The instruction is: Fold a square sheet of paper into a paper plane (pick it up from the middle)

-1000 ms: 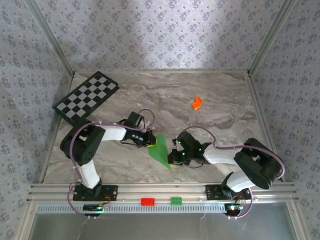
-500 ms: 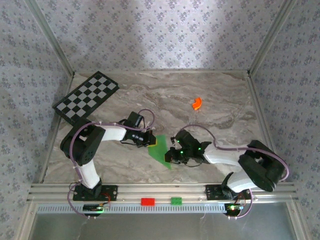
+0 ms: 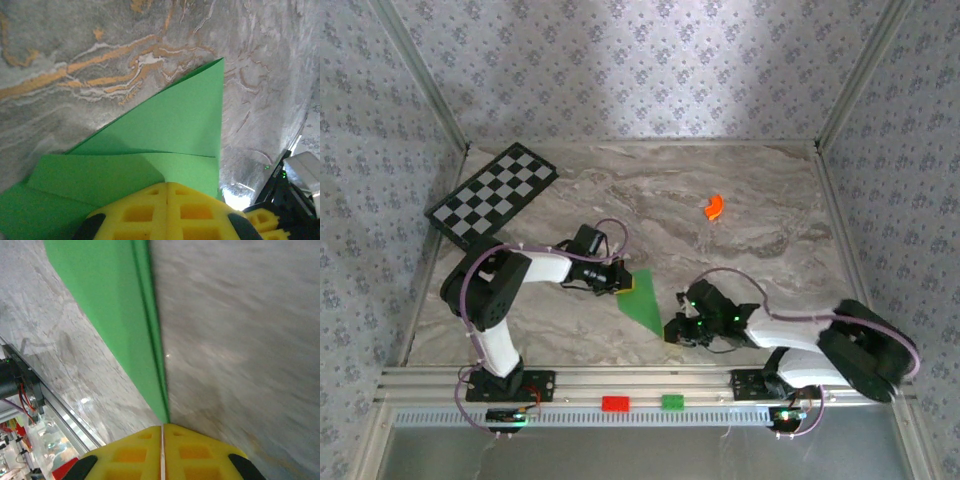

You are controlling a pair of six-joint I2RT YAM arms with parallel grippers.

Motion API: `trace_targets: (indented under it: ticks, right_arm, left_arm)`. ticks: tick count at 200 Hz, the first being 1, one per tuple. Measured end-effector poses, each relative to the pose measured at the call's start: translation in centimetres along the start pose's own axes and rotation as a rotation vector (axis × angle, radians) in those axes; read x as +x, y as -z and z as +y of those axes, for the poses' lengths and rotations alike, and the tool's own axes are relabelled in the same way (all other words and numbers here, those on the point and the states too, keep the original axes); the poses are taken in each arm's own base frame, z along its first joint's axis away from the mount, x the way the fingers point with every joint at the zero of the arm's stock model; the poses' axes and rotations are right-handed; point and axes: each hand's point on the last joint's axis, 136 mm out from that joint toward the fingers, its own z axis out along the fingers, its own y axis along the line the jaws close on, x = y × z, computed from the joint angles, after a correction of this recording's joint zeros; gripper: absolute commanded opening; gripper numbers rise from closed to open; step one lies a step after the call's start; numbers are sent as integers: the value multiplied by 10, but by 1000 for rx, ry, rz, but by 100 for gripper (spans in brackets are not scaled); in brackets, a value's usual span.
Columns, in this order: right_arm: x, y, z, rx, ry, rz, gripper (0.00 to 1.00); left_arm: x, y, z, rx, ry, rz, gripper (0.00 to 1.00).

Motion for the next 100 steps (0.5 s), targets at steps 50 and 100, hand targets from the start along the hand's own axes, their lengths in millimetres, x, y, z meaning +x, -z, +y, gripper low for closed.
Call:
trace_targets:
  ticks: [50, 100]
  right_arm:
    - [-24, 33, 3, -20, -90, -140, 36]
    - [-24, 34, 1, -32, -180, -160, 46]
  left_arm:
    - [-1, 3, 0, 37, 54, -38, 0]
    - [-1, 6, 1, 57, 113, -63, 0]
